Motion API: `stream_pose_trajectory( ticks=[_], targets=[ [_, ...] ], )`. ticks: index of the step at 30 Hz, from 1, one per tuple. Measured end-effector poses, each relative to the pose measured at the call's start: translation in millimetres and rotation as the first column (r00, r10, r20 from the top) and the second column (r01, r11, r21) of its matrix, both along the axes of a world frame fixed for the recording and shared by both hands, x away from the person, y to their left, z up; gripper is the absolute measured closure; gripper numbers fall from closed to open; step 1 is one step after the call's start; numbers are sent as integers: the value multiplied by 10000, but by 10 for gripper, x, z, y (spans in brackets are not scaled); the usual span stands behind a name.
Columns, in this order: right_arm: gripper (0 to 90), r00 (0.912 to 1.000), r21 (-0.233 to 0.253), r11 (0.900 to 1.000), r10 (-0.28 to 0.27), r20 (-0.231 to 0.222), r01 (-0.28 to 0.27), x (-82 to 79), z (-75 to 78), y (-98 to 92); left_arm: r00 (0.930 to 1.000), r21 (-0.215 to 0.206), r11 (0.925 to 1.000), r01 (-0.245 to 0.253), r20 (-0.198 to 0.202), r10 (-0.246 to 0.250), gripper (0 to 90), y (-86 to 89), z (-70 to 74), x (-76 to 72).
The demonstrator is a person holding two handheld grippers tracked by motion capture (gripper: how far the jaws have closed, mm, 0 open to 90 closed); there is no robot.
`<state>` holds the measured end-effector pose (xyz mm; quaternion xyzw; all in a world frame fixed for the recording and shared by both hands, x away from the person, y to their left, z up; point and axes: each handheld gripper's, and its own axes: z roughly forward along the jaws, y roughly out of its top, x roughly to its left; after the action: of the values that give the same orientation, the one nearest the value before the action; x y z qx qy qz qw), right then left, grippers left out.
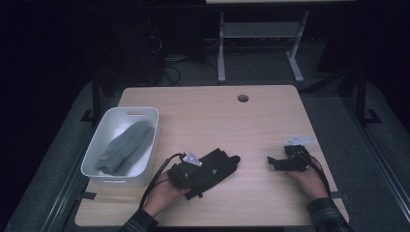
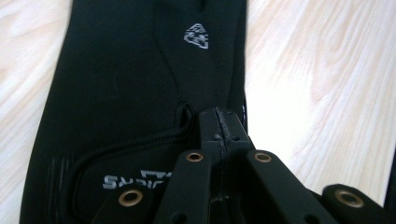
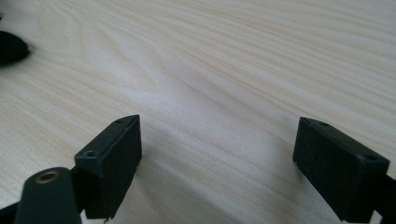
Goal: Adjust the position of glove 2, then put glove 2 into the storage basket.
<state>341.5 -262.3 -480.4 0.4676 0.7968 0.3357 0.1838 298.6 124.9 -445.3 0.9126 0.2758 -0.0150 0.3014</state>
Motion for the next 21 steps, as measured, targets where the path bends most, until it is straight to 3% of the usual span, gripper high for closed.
stream_pose_trajectory(
  ticks=[8, 10, 12, 16, 18, 21],
  targets=[
    [134, 9999, 153, 9999, 27, 143, -29, -13, -24, -9, 9997, -2, 9998, 205, 118, -205, 890, 19, 44, 6],
    [133, 9999, 156, 9999, 29, 139, -31, -13, -24, -9, 9999, -252, 9997, 18, 143, -14, 864, 19, 62, -2],
    [133, 9999, 160, 9999, 47, 144, -50, -13, -25, -11, 9995, -255, 9995, 172, 263, -165, 827, 38, 97, 12],
    [132, 9999, 168, 9998, 63, 138, -66, -13, -25, -12, 9984, -473, 9982, 371, 449, -350, 722, 49, 162, 34],
    [132, 9999, 173, 9998, 60, 138, -62, -14, -25, -11, 9981, -592, 9977, 325, 549, -293, 626, 42, 189, 49],
    [132, 9999, 169, 9998, 62, 141, -65, -13, -25, -12, 9960, -367, 9984, 441, 788, -411, 478, 24, 220, 111]
  ],
)
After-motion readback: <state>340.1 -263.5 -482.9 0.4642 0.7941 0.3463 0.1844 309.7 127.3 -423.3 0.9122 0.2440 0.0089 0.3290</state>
